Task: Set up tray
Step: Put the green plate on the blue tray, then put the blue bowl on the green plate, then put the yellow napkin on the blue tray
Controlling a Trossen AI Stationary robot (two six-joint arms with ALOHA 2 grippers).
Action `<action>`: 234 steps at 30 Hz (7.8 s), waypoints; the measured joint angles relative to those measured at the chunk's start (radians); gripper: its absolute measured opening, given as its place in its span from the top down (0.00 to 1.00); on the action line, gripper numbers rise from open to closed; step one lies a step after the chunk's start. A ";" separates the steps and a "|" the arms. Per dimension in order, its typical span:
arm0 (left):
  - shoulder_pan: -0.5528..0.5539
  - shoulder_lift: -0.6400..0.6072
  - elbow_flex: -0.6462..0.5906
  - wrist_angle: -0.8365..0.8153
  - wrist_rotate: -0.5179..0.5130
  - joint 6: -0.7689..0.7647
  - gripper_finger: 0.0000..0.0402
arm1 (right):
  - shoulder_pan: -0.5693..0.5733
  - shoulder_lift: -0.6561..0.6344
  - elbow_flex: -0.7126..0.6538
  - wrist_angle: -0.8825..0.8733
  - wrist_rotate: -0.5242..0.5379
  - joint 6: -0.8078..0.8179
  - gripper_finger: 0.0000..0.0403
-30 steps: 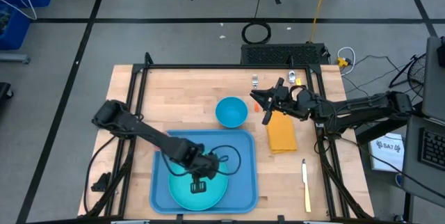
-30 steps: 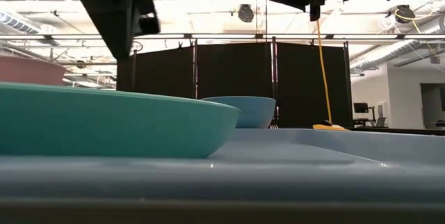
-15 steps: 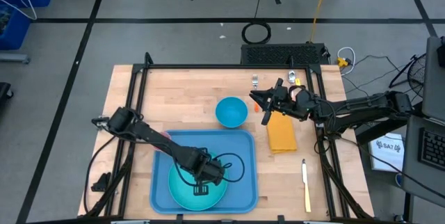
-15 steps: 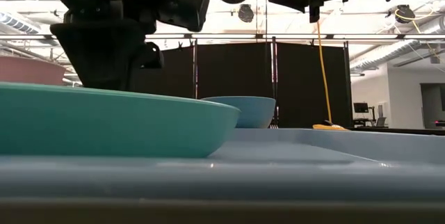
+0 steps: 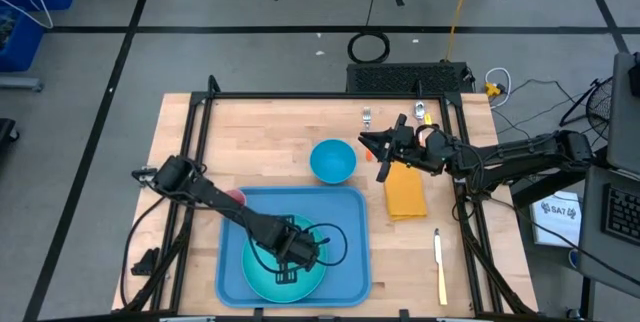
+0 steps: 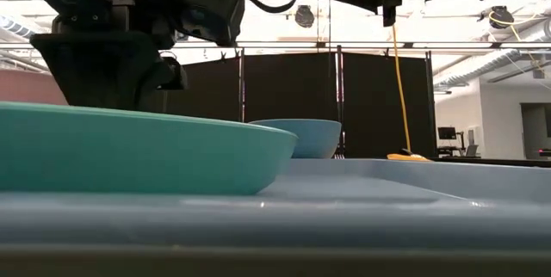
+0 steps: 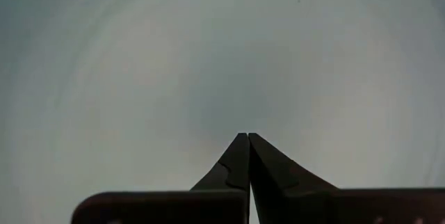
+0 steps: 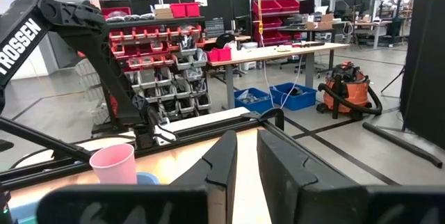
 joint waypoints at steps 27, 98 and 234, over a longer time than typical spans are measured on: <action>-0.032 -0.005 -0.073 -0.002 0.066 -0.098 1.00 | 0.000 0.000 0.000 0.000 0.002 0.002 0.88; 0.272 -1.229 -0.833 0.625 -0.551 0.322 0.83 | -0.297 0.477 0.378 -0.915 -0.287 0.336 0.58; 0.286 -1.231 -0.823 0.672 -0.555 0.310 0.83 | 0.193 1.212 1.123 -0.579 -0.546 0.089 0.55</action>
